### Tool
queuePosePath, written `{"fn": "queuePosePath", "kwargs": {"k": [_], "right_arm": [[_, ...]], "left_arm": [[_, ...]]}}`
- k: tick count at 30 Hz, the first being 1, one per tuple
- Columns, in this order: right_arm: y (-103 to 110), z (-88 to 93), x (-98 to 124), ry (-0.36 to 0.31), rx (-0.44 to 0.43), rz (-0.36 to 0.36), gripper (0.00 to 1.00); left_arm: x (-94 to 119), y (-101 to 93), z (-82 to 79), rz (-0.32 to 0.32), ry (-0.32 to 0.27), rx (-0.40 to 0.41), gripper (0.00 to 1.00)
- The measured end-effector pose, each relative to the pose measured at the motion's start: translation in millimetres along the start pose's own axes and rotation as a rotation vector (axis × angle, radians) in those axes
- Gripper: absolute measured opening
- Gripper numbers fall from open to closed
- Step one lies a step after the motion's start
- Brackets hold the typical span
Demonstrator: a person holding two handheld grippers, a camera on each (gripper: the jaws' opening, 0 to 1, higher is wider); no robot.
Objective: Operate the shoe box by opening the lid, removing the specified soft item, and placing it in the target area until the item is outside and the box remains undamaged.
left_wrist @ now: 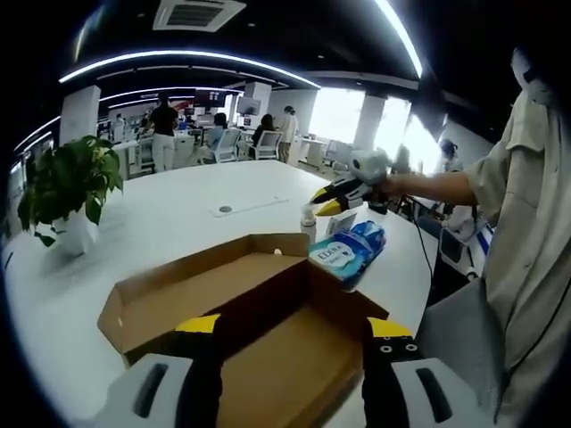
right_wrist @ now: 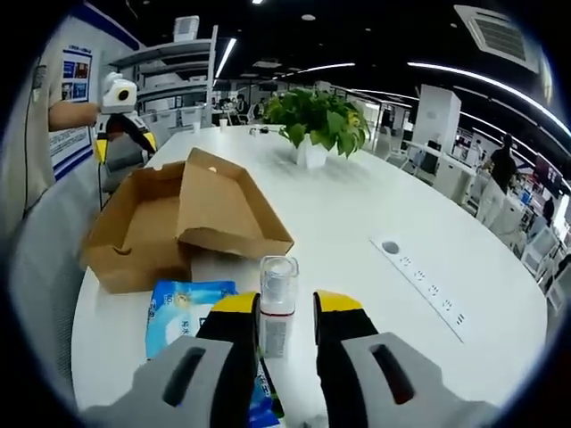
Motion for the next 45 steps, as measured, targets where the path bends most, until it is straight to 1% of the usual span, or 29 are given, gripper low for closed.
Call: {"fn": "queuePosePath", "kwargs": {"k": [1,4,7,11,18,28,38,45], "right_arm": [[2.4,-1.3,-4.8,0.003,0.007,-0.015,0.20],[4.1,0.8,-19.6,0.033,0.008,-0.019,0.20],[0.5,-1.4,-25.8,0.017,-0.001,-0.023,0.21],[0.5,-4.8,-24.9,0.011,0.001,-0.026,0.22],[-1.2,-7.7,-18.8,0.039,0.013,-0.016,0.24],[-1.4,-9.8,-23.2,0.117,0.058,-0.019,0.26],[-2.7,-18.5,-42.5,0.206,0.101,-0.046,0.28],[-5.5,-15.7,-60.0,0.271,0.125,-0.061,0.27]], "left_arm": [[-0.2,-0.2,-0.1,0.003,-0.002,0.002,0.64],[0.2,0.9,-0.2,-0.001,0.007,-0.007,0.64],[5.1,2.2,-1.1,-0.009,-0.004,-0.004,0.64],[9.6,6.1,1.9,-0.024,-0.012,0.008,0.64],[9.2,6.2,3.0,-0.027,-0.009,0.003,0.64],[9.2,5.6,3.5,-0.026,-0.012,0.000,0.64],[22.2,5.8,10.5,-0.054,-0.028,0.008,0.64],[31.4,7.9,18.1,-0.077,-0.033,0.021,0.65]]}}
Point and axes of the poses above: the point that each gripper's makers call its tool centre point, and the gripper's own axes: x roughly backward along the fingers, y roughly to its left, z roughly out of its underside, the point moved 9 cm from there along x, roughly backward along the fingers, and after that the axes turned 3 degrees about -z, right-handed, at the moved point
